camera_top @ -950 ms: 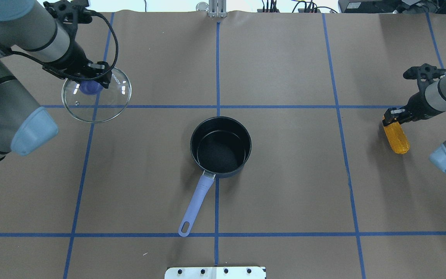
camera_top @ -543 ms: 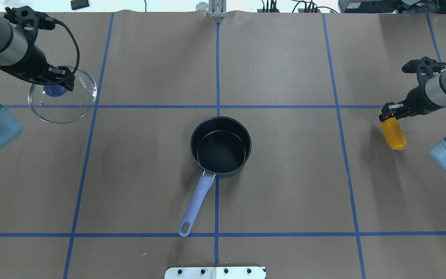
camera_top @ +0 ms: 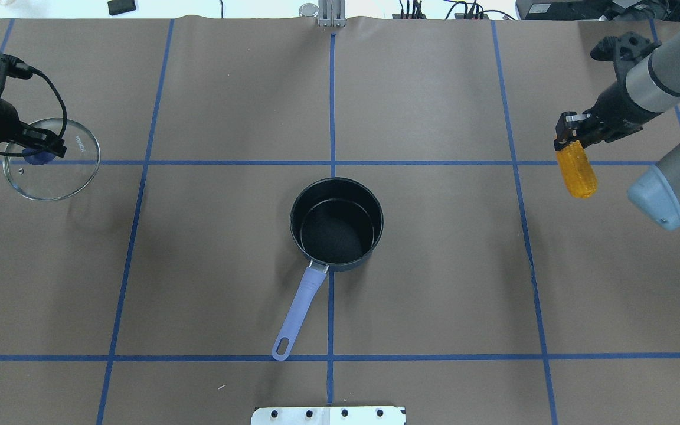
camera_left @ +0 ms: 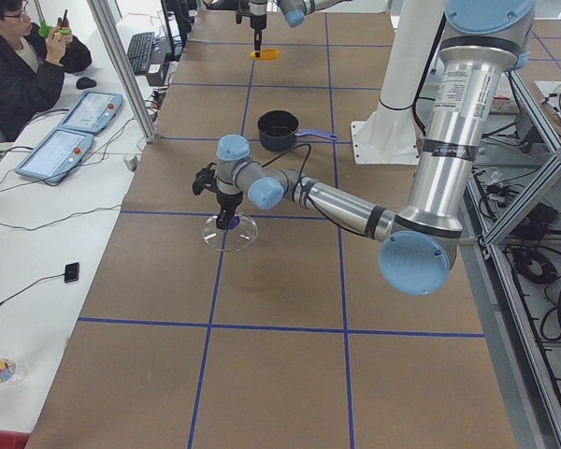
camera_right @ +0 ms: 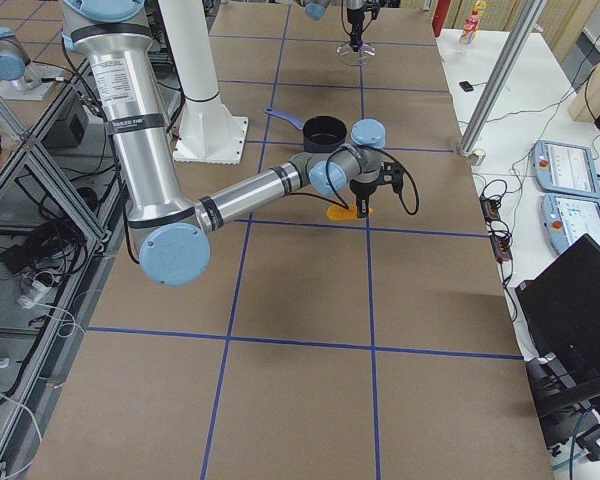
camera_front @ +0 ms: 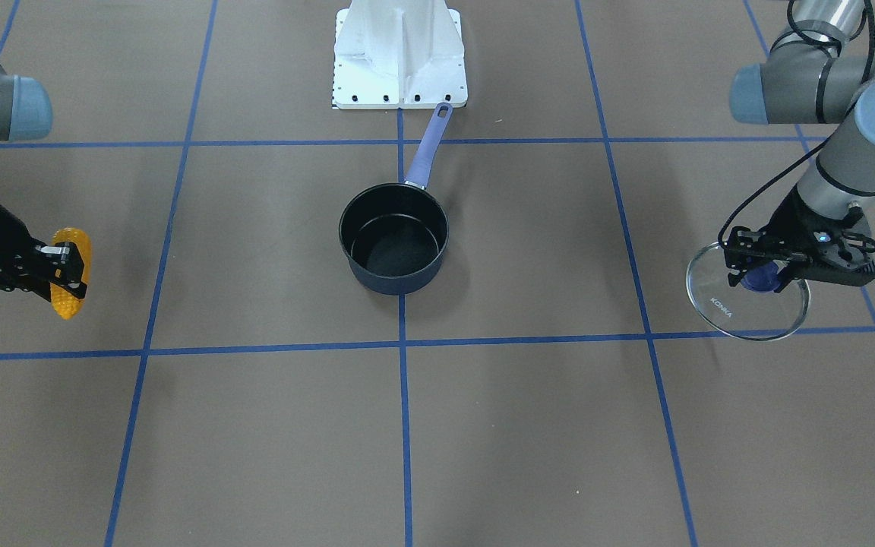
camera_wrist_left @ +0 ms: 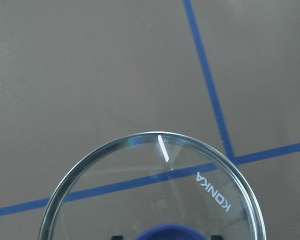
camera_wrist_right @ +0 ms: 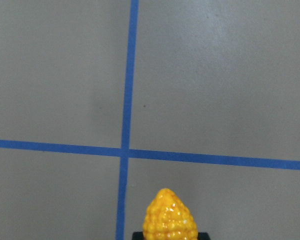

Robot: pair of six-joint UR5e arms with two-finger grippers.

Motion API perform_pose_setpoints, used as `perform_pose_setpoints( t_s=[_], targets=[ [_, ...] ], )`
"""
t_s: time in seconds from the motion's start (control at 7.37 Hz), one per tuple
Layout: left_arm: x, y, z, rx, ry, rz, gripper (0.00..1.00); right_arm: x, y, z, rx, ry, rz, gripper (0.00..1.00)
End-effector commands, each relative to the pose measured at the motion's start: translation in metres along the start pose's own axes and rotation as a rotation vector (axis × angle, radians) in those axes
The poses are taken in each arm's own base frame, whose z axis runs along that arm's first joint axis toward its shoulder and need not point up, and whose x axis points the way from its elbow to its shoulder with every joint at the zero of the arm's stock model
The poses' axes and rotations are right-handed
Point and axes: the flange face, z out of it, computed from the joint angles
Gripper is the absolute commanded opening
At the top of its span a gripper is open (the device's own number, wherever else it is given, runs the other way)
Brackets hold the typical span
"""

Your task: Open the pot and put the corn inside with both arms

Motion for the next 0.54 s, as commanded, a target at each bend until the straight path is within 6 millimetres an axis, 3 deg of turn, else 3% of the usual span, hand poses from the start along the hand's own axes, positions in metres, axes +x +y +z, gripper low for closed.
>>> perform_pose_setpoints(
  t_s=[0.0,0.27,0.41],
  targets=[
    [-0.036,0.045,0.017,-0.009,0.049,0.013,0.49,-0.052,-0.006,-0.017,0.008,-0.022,0.069,0.00],
    [-0.056,0.089,0.019,-0.042,0.105,0.013,0.49,-0.075,-0.004,-0.014,0.003,-0.035,0.084,0.00],
    [-0.059,0.095,0.021,-0.053,0.107,0.009,0.49,-0.088,-0.004,-0.013,0.003,-0.041,0.093,0.00]
  ],
)
